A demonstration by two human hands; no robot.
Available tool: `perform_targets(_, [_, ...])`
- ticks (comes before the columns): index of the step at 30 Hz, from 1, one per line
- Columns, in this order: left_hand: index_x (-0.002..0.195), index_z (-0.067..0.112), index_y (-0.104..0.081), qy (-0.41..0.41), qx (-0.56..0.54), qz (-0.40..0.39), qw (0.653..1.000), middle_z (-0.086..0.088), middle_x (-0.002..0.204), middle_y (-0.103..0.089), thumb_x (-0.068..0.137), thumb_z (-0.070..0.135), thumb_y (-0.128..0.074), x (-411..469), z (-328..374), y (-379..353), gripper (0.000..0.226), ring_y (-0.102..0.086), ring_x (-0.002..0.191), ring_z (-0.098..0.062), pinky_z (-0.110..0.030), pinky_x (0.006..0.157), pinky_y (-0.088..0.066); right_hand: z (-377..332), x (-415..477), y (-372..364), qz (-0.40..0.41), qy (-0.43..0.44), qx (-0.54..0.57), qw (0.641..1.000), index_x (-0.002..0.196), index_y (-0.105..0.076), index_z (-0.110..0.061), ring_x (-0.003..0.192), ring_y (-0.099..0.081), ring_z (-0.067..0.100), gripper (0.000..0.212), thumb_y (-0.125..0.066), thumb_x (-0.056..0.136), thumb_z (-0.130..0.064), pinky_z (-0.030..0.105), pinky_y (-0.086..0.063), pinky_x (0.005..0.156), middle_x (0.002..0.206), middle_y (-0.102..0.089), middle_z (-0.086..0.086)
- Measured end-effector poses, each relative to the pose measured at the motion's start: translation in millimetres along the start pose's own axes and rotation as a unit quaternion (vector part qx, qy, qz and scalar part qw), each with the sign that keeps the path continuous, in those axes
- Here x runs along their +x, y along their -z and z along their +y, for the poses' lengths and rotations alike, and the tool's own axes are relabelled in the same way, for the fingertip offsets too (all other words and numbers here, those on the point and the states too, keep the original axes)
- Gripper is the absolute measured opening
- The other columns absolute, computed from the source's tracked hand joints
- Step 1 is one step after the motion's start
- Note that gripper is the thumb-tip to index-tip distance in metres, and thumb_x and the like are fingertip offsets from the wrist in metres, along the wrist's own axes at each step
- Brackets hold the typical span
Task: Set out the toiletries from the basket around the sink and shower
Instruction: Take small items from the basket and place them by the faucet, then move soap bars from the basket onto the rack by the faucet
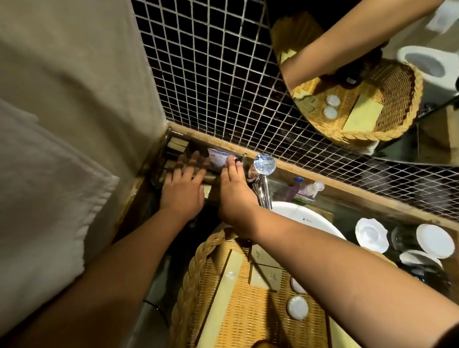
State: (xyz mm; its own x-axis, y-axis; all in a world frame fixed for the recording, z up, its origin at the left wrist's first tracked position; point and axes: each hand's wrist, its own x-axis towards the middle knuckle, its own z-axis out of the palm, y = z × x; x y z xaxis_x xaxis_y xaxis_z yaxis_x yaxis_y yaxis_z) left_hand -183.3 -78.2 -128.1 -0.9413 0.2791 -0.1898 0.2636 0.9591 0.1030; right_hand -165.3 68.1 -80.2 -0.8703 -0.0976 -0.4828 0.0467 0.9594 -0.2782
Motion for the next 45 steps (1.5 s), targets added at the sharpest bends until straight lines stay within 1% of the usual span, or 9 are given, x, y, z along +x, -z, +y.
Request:
perform_targets(3, [0.152, 0.034, -0.029, 0.012, 0.014, -0.026, 0.999, -0.009, 0.163, -0.019, 0.096, 0.045, -0.042, -1, -2, 6, 0.059, -0.013, 0.148, -0.038, -0.055, 0.116, -0.023, 0, 4, -1, -0.003, 0.018, -0.022, 1.000, 0.157, 0.005, -0.003, 0.150, 0.018, 0.034, 0.094, -0.062, 0.092, -0.008, 0.044, -0.014, 0.123, 0.165, 0.021, 0.010])
perform_targets(6, [0.153, 0.041, -0.022, 0.010, 0.035, -0.051, 0.998, -0.009, 0.163, -0.018, 0.093, 0.054, -0.040, -6, -6, 9, 0.064, -0.007, 0.149, -0.040, -0.056, 0.117, -0.016, 1, 4, 0, -0.005, 0.050, -0.054, 0.997, 0.157, 0.009, -0.005, 0.151, 0.017, 0.035, 0.093, -0.060, 0.094, -0.006, 0.044, -0.019, 0.123, 0.165, 0.021, 0.008])
perform_targets(12, [0.152, 0.045, -0.019, 0.044, -0.024, -0.027, 0.998, -0.006, 0.163, -0.019, 0.086, 0.073, -0.039, -26, -3, 28, 0.074, -0.019, 0.146, -0.040, -0.060, 0.114, -0.016, 6, -19, 19, -0.008, 0.077, -0.042, 0.996, 0.158, 0.004, -0.005, 0.153, 0.009, 0.029, 0.093, -0.060, 0.090, 0.000, 0.041, -0.010, 0.124, 0.167, 0.010, 0.009])
perform_targets(16, [0.148, 0.043, -0.030, 0.083, -0.112, 0.004, 0.990, 0.002, 0.154, -0.036, 0.077, 0.074, -0.050, -43, 17, 52, 0.079, -0.038, 0.138, -0.027, -0.054, 0.110, -0.029, 14, -65, 32, 0.038, 0.153, -0.021, 0.987, 0.153, -0.031, -0.007, 0.142, -0.036, 0.030, 0.092, -0.077, 0.074, -0.016, 0.042, -0.033, 0.116, 0.156, -0.037, 0.014])
perform_targets(20, [0.143, 0.038, -0.042, 0.037, -0.135, 0.086, 0.986, 0.006, 0.146, -0.046, 0.080, 0.064, -0.050, -79, 47, 68, 0.069, -0.044, 0.132, -0.023, -0.049, 0.106, -0.035, 35, -112, 33, 0.104, 0.211, -0.036, 0.971, 0.143, -0.049, -0.014, 0.129, -0.051, 0.029, 0.067, -0.073, 0.081, -0.024, 0.038, -0.039, 0.109, 0.141, -0.055, 0.011])
perform_targets(25, [0.130, 0.028, -0.055, -0.096, -0.058, 0.151, 0.982, -0.003, 0.138, -0.052, 0.083, 0.055, -0.058, -131, 84, 52, 0.055, -0.038, 0.135, -0.030, -0.052, 0.109, -0.028, 81, -166, 15, 0.075, 0.228, -0.114, 0.964, 0.135, -0.054, -0.015, 0.114, -0.056, 0.033, 0.061, -0.070, 0.076, -0.020, 0.042, -0.047, 0.096, 0.126, -0.060, 0.011])
perform_targets(31, [0.128, 0.027, -0.058, -0.198, 0.053, 0.026, 0.978, -0.006, 0.136, -0.053, 0.081, 0.057, -0.055, -159, 130, 19, 0.056, -0.040, 0.132, -0.030, -0.065, 0.111, -0.014, 112, -195, -25, -0.045, 0.169, -0.228, 0.958, 0.129, -0.052, -0.016, 0.110, -0.058, 0.033, 0.056, -0.070, 0.079, -0.034, 0.040, -0.049, 0.088, 0.117, -0.056, 0.009])
perform_targets(40, [0.155, 0.025, -0.016, -0.157, 0.045, -0.107, 0.981, -0.005, 0.160, -0.024, 0.086, 0.058, -0.058, -164, 151, -18, 0.088, -0.031, 0.139, -0.027, -0.047, 0.110, -0.030, 124, -204, -74, -0.007, 0.096, -0.115, 0.989, 0.128, -0.056, -0.014, 0.113, -0.053, 0.032, 0.035, -0.060, 0.094, -0.023, 0.044, -0.049, 0.089, 0.125, -0.053, 0.011])
perform_targets(45, [0.156, 0.016, -0.016, -0.165, 0.015, -0.078, 0.983, -0.006, 0.164, -0.015, 0.088, 0.045, -0.062, -174, 145, -34, 0.087, -0.039, 0.134, -0.024, -0.040, 0.103, -0.035, 125, -201, -86, 0.047, 0.092, -0.093, 0.990, 0.130, -0.055, -0.020, 0.124, -0.045, 0.028, 0.039, -0.063, 0.092, -0.027, 0.043, -0.040, 0.102, 0.138, -0.047, 0.007])
